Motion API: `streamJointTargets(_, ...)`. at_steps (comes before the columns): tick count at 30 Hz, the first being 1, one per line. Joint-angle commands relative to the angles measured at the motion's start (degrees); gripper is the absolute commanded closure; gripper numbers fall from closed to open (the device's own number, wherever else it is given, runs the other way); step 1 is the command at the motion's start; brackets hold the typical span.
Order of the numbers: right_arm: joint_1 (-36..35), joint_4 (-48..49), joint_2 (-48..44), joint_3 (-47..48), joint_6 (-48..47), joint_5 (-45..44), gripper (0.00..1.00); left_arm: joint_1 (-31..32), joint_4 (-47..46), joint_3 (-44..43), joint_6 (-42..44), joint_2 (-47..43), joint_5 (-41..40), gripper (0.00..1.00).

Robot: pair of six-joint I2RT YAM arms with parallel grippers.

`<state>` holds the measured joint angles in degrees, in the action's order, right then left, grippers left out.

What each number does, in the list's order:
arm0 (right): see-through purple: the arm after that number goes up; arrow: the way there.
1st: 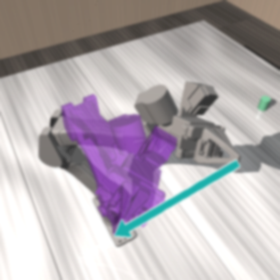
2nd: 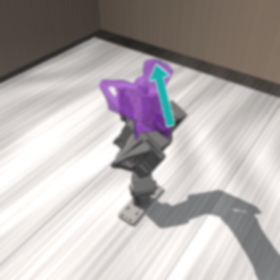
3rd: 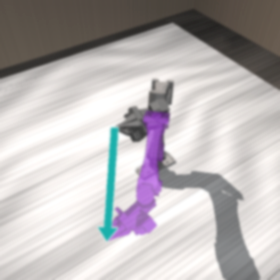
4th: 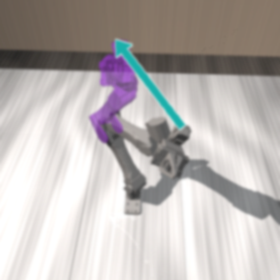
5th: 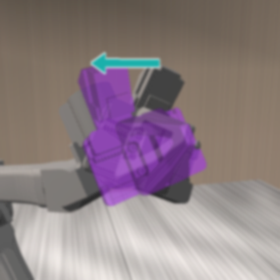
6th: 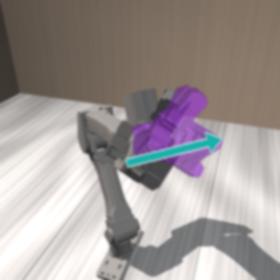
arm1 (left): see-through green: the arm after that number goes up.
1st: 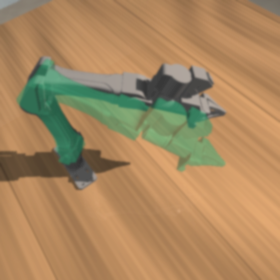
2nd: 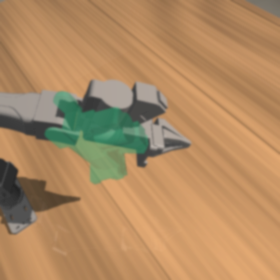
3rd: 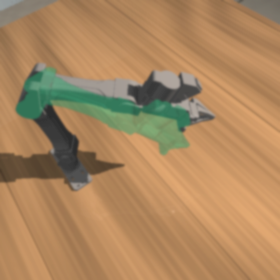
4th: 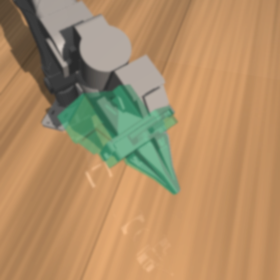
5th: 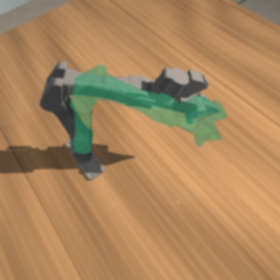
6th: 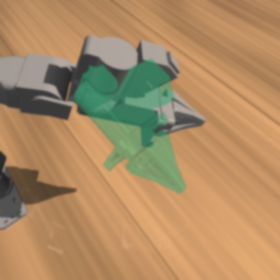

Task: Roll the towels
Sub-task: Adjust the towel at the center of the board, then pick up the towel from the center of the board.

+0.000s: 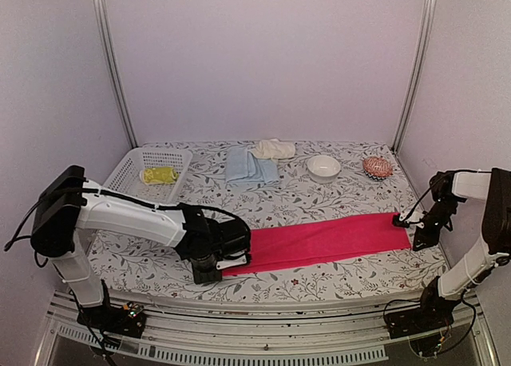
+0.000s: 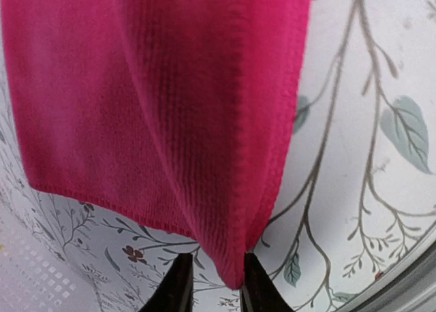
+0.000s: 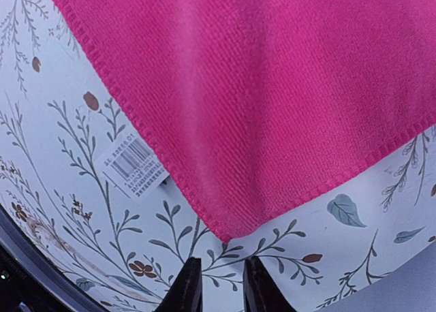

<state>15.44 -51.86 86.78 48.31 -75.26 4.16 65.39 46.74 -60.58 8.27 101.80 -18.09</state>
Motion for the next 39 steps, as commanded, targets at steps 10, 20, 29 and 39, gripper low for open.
streamJointTargets(10, 0.36, -5.71, 3.96, 17.60, 11.41, 12.98, 0.67, -21.23, -1.28, -11.76, -19.39, -3.90, 7.81, 0.64)
streamJointTargets(20, 0.38, -0.26, 18.36, 24.43, 29.69, 20.15, 0.66, -31.94, -12.37, -8.54, -30.32, 1.94, 20.59, 0.57)
streamJointTargets(29, 0.30, 2.55, 24.16, 26.64, 32.11, 19.83, 0.65, -33.36, -14.45, -7.37, -29.54, 6.36, 25.78, 0.63)
streamJointTargets(39, 0.36, 1.14, 27.06, 29.60, 31.38, 23.16, 0.65, -34.66, -14.26, -4.79, -27.75, 5.73, 31.33, 0.63)
